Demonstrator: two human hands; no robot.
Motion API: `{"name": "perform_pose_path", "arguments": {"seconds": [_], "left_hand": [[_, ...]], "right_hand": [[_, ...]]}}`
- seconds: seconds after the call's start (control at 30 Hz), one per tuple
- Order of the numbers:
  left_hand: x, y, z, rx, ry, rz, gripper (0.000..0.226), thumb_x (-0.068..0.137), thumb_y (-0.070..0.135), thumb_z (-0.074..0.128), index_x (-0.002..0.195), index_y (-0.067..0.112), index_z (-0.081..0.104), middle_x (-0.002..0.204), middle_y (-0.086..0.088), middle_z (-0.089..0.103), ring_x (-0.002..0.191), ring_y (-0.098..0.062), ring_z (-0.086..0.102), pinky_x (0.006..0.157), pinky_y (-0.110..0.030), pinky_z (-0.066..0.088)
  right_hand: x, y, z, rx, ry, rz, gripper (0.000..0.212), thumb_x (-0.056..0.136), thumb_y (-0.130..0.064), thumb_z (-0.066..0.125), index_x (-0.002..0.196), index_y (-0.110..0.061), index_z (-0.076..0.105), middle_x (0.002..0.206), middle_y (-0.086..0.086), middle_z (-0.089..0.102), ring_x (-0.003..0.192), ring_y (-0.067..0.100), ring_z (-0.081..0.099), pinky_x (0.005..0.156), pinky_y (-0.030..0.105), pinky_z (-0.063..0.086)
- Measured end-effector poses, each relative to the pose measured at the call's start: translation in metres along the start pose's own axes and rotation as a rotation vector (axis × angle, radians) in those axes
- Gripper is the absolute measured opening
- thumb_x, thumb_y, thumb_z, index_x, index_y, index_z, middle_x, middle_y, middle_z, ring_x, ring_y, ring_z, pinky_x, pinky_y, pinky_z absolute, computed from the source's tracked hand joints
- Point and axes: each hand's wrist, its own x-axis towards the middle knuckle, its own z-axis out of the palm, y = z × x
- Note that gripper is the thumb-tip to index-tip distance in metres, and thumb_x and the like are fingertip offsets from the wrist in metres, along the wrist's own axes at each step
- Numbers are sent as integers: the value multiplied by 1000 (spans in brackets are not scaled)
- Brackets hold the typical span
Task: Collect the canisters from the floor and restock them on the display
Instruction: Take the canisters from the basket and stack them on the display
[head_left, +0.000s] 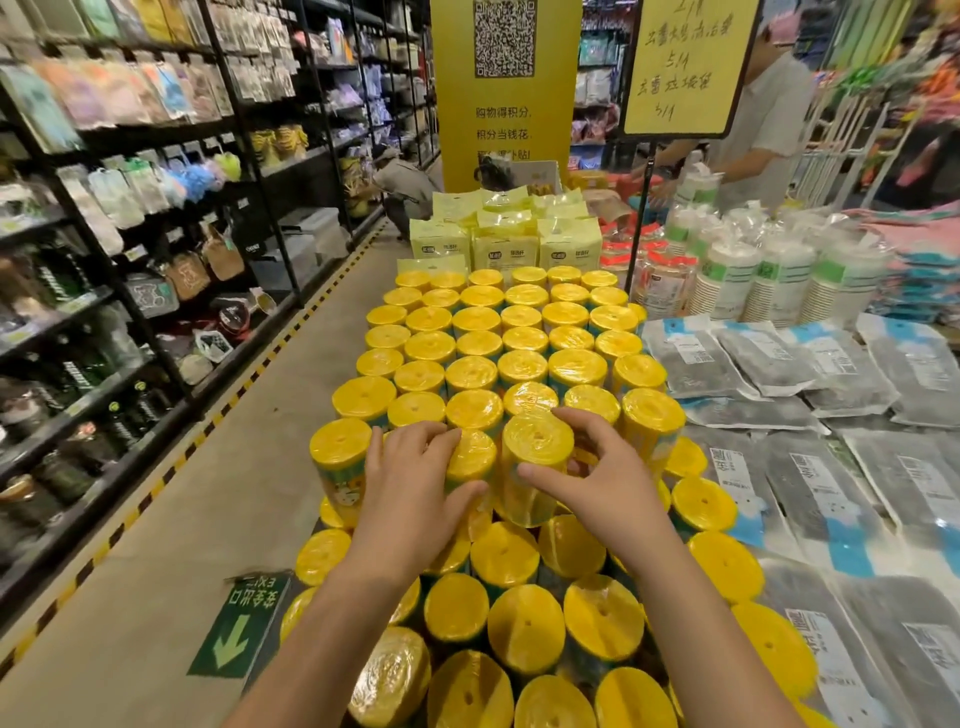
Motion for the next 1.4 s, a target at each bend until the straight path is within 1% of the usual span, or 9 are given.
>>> {"name": "perform_pose_path", "arguments": {"seconds": [0.13, 0.27, 0.5, 0.67, 0.8, 0.97, 1.1, 1.27, 1.4], "left_hand": [[-12, -9, -7, -78, 42, 2, 59, 88, 56, 67, 138, 27, 58, 136, 8, 53, 135, -15, 40, 124, -51, 12], [-27, -20, -13, -125, 60, -3, 60, 87, 66, 50, 133, 28, 61, 131, 10, 55, 128, -13, 44, 118, -56, 28], [-45, -26, -24, -177, 62, -19, 57, 89, 64, 50, 133, 29, 61, 131, 12, 53, 126, -11, 44, 104, -33, 35], [-54, -39, -41, -69, 45, -1, 58, 90, 61, 45, 133, 25, 59, 134, 6, 52, 128, -17, 44, 104, -33, 35], [-70, -52, -52, 82, 26, -36, 54, 89, 58, 48, 128, 23, 62, 129, 0, 55, 124, -24, 48, 102, -43, 40], [-109, -57, -69, 248, -54, -252, 55, 73, 43, 84, 121, 22, 66, 123, -4, 61, 117, -30, 57, 97, -46, 47], [-164, -67, -78, 319, -60, -403, 45, 78, 36, 70, 118, 17, 67, 122, -8, 62, 115, -33, 59, 95, -46, 48], [-245, -63, -93, 419, -129, -716, 58, 92, 42, 63, 145, 25, 44, 152, -3, 38, 142, -27, 33, 116, -40, 26], [-317, -61, -102, 457, -137, -909, 58, 90, 45, 65, 142, 24, 49, 146, -3, 43, 138, -29, 37, 116, -43, 27]], "right_hand": [[7, 16, 15, -89, 11, 8, 75, 72, -45, 89, 137, -42, 52, 131, -23, 51, 116, -1, 53, 86, 15, 49], [8, 28, 24, -145, 42, 10, 76, 75, -52, 84, 142, -41, 48, 130, -22, 44, 121, 5, 52, 100, 33, 52], [9, 20, 23, -295, 28, -9, 83, 77, -53, 82, 148, -34, 43, 138, -12, 44, 130, 10, 44, 102, 29, 42], [-1, -8, 29, -671, 55, -271, 77, 79, -49, 81, 145, -28, 48, 137, -4, 45, 132, 16, 39, 105, 35, 42], [-10, -38, 49, -779, -179, -420, 67, 84, -47, 77, 143, -31, 51, 140, -6, 46, 135, 16, 38, 108, 36, 41], [-30, -58, 99, -811, -457, -659, 65, 81, -38, 75, 140, -24, 54, 138, 1, 51, 131, 24, 46, 105, 39, 45], [-60, -56, 152, -693, -655, -810, 65, 71, -32, 77, 132, -21, 58, 127, 6, 58, 113, 29, 59, 87, 43, 55], [-102, -55, 211, -621, -876, -926, 68, 63, -24, 76, 129, -18, 61, 121, 11, 63, 105, 34, 64, 78, 43, 59], [-145, -65, 248, -642, -1021, -1013, 70, 79, -25, 77, 144, -19, 51, 141, 10, 52, 122, 34, 55, 94, 42, 51]]}}
